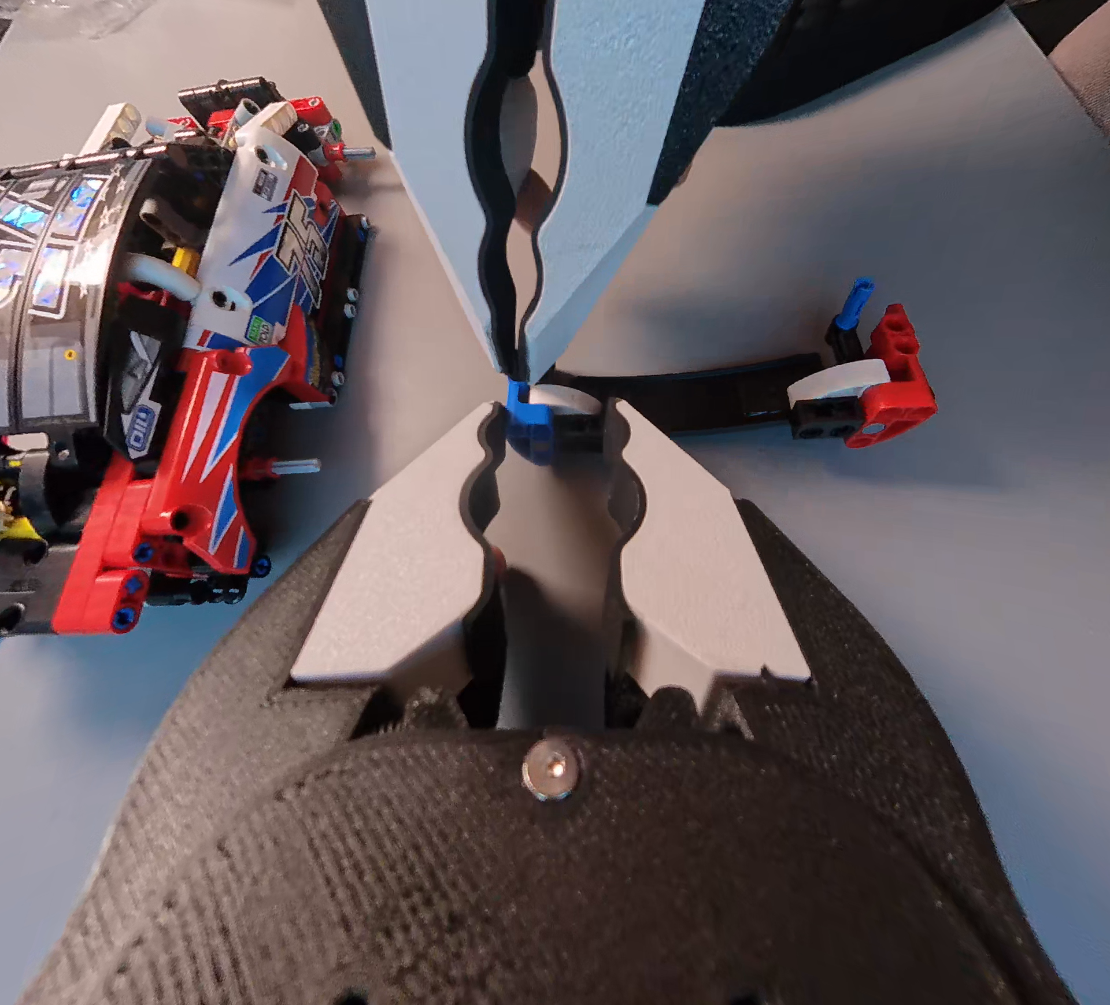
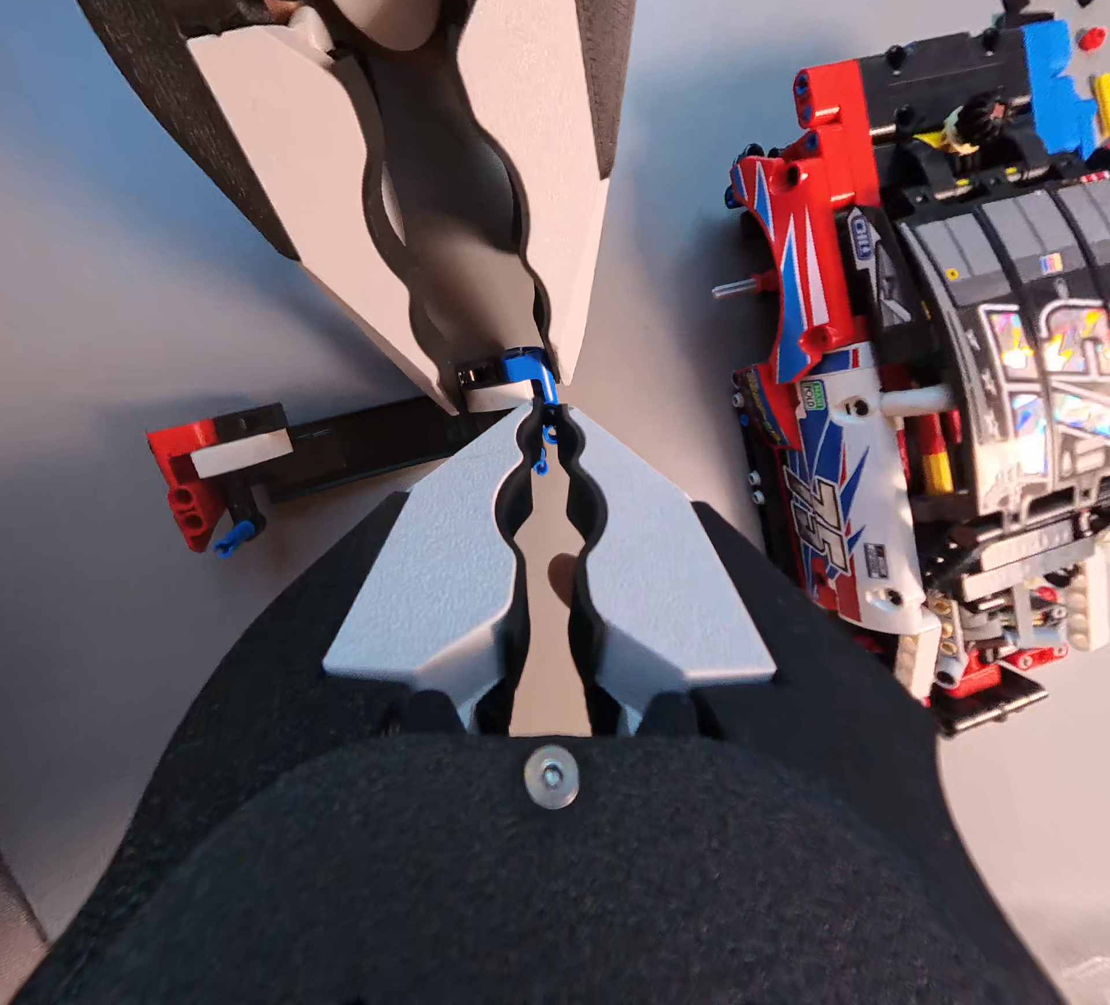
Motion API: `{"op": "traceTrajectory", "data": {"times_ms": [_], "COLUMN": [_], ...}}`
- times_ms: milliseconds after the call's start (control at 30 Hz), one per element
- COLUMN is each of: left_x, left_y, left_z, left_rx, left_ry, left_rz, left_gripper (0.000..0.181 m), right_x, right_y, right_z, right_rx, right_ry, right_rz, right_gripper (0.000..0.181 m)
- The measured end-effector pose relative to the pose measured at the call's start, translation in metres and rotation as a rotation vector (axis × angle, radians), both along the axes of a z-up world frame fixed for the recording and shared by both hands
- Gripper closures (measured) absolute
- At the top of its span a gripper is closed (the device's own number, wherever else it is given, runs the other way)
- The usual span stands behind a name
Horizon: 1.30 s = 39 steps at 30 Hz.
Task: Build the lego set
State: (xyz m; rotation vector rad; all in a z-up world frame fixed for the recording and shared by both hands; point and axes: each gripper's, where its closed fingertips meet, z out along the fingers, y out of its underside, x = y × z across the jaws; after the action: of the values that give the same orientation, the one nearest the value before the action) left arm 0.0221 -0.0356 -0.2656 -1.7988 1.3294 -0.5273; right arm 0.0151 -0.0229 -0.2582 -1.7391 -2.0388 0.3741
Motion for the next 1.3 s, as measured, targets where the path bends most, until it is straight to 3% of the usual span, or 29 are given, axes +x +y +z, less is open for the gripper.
{"op": "traceTrajectory", "data": {"times_ms": [33,267,533,733,1033,1300], "left_x": [0.000,0.000,-0.001,-0.001,0.000,-0.001], "left_y": [0.000,0.000,0.001,0.001,0.000,0.000], "left_z": [0.000,0.000,-0.001,-0.001,0.000,0.000], "left_rx": [-0.004,0.004,0.004,0.006,0.011,-0.035], "left_ry": [-0.001,0.001,0.012,0.012,0.004,-0.015], "left_rz": [0.001,0.000,0.011,0.011,0.007,0.008], "left_gripper": [0.149,0.149,0.149,0.149,0.149,0.150], "right_x": [0.000,0.000,0.003,0.000,0.002,0.000], "right_y": [0.000,0.000,-0.003,-0.002,-0.002,-0.001], "right_z": [0.000,-0.002,0.008,0.010,0.004,0.004], "right_rx": [0.011,0.027,-0.012,0.010,-0.026,-0.011], "right_ry": [-0.008,-0.065,-0.014,0.010,-0.062,-0.019], "right_rz": [0.019,0.114,0.099,0.101,0.100,0.057], "right_gripper": [0.180,0.180,0.171,0.180,0.181,0.181]}}
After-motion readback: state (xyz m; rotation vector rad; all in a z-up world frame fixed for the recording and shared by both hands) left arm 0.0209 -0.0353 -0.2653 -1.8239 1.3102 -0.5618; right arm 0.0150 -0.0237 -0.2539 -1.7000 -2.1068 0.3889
